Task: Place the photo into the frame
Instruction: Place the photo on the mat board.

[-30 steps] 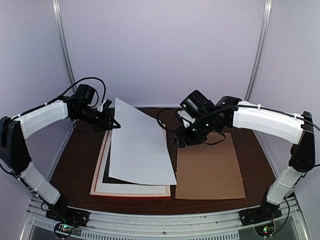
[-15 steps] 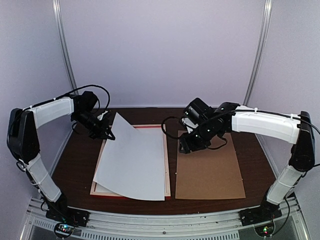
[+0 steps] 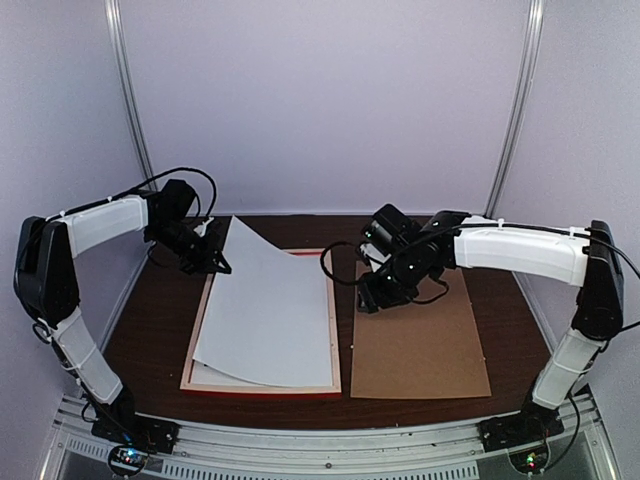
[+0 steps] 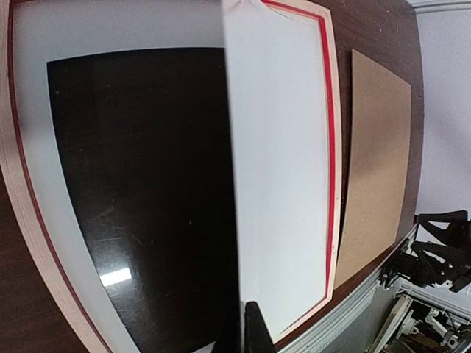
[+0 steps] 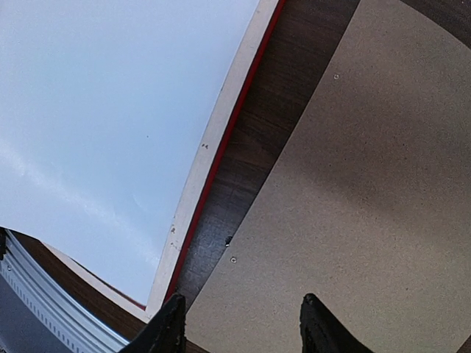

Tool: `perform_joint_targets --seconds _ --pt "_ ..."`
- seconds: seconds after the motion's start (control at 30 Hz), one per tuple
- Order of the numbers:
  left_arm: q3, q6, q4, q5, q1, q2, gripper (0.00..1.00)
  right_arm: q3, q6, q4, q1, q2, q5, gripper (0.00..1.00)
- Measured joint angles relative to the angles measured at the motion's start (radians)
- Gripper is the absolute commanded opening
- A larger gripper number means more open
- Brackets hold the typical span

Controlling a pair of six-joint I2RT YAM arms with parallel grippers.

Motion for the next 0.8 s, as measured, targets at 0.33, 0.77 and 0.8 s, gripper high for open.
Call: perform_joint_targets --seconds 0.33,0.77,0.8 --pt "0.001 -0.012 0.038 -0.003 0.002 0.042 0.00 0.000 0.000 0.004 0.000 0.027 0.000 0.53" --pt "0.003 -0.003 0.035 -0.038 0.004 0.077 0.21 0.002 -0.001 0.003 -0.001 0.051 0.000 0.55" --pt "0.006 -0.002 0.035 -0.041 0.004 0.078 0.23 0.003 -0.001 0.004 -0.001 0.053 0.000 0.55"
